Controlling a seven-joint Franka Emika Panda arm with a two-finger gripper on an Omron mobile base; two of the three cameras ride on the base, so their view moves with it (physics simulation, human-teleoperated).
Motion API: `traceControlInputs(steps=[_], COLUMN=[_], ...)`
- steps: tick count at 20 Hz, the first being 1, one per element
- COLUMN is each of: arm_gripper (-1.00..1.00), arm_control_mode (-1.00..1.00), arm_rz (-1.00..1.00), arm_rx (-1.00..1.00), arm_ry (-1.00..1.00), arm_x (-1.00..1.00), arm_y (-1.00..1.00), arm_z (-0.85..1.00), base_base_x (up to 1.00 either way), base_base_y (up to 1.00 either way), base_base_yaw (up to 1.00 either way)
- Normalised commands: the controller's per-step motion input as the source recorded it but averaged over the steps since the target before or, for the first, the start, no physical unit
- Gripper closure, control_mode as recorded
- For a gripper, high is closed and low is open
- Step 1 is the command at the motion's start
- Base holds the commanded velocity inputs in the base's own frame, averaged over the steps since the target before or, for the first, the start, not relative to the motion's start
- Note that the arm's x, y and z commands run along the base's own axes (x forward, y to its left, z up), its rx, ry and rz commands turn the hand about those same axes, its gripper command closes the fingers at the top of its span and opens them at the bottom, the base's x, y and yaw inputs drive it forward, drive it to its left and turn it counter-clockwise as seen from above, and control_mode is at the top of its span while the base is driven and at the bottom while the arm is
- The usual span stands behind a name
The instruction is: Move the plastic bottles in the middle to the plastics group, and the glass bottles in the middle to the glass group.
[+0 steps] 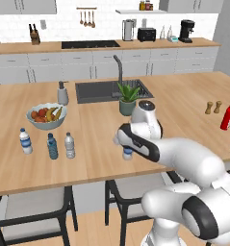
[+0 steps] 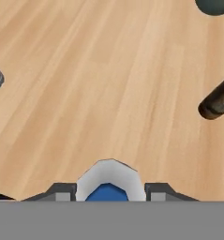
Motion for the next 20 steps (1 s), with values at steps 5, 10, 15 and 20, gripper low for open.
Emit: traceControlInputs(steps=[5, 10, 15, 20], arm_gripper=[1.0, 1.0, 1.0, 1.0], arm_control_mode=[-1.0, -1.0, -1.0, -1.0], arm_rz=[0.06, 0.11, 0.13, 0.09], arm_rx=[0.01, 0.02, 0.02, 0.0], arm_ry=[0.0, 0.05, 0.1, 0.06], arm_x=[0.0, -0.05, -0.25, -0.23], arm_y=[0.92, 0.87, 0.5, 0.66], arm_z=[0.0, 0.0, 0.0, 0.0], base_base_x=[0.0, 0.0, 0.0, 0.0], base_base_y=[0.0, 0.0, 0.0, 0.0], base_base_yaw=[0.0, 0.0, 0.0, 0.0])
